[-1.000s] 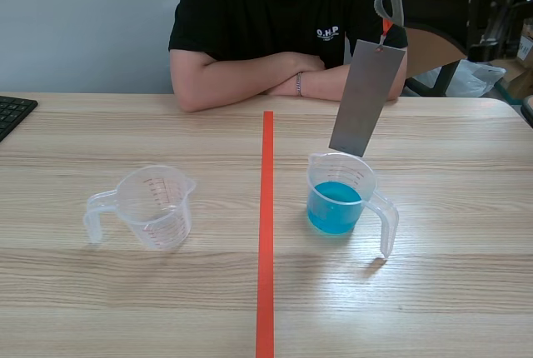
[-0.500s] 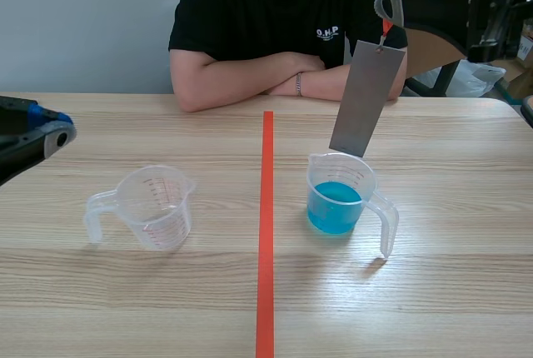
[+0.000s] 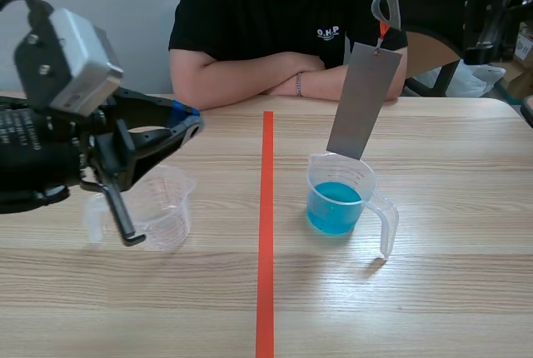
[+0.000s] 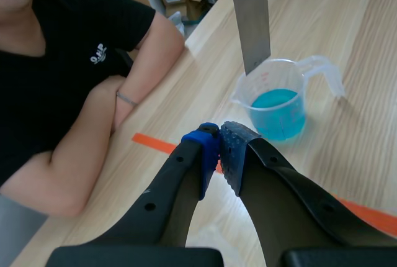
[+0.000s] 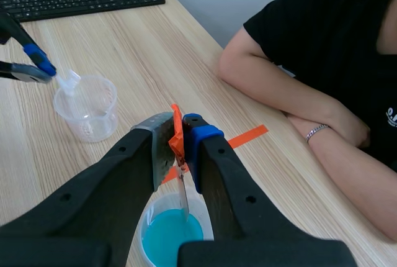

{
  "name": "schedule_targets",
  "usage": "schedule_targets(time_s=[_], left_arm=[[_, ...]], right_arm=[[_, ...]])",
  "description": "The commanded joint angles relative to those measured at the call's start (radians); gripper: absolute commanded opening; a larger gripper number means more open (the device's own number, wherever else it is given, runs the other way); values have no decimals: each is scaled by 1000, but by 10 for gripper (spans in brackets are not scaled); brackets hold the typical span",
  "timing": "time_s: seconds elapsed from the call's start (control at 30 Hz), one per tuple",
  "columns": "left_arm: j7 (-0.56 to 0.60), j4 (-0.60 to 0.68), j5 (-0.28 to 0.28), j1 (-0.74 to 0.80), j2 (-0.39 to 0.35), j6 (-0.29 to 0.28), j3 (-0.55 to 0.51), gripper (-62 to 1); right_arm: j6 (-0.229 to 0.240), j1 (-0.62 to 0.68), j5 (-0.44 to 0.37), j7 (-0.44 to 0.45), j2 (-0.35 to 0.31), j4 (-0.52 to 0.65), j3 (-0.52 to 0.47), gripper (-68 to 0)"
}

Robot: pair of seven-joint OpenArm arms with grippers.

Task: Do the redox reaction experiment.
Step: 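Point at the plate with the left hand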

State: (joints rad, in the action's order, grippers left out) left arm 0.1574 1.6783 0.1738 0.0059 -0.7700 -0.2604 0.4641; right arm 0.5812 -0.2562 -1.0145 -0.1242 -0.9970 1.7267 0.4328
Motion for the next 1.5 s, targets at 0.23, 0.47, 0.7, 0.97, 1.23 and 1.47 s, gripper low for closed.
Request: schedule_targets(time_s=[0.23,0.47,0.7,0.97,1.23,1.47], left_arm=[[-1,-138,-86,-142,166,-32,64,-562],[0,-262,-149,-252,268,-69,155,-562],[15,-356,-207,-326,367,-100,192,-562],[57,-470,-304,-376,462,-102,206,-562],[97,-592,-340,-436,530,-91,249,-562],[124,-606,-356,-441,570,-90,255,-562]], right_arm=[[-3,-14,-11,15,-6,8,-13,-660],[-3,-14,-11,15,-6,8,-13,-660],[-3,-14,-11,15,-6,8,-13,-660],[-3,-14,-11,15,-6,8,-13,-660],[-3,-14,-11,15,-6,8,-13,-660],[-3,-14,-11,15,-6,8,-13,-660]])
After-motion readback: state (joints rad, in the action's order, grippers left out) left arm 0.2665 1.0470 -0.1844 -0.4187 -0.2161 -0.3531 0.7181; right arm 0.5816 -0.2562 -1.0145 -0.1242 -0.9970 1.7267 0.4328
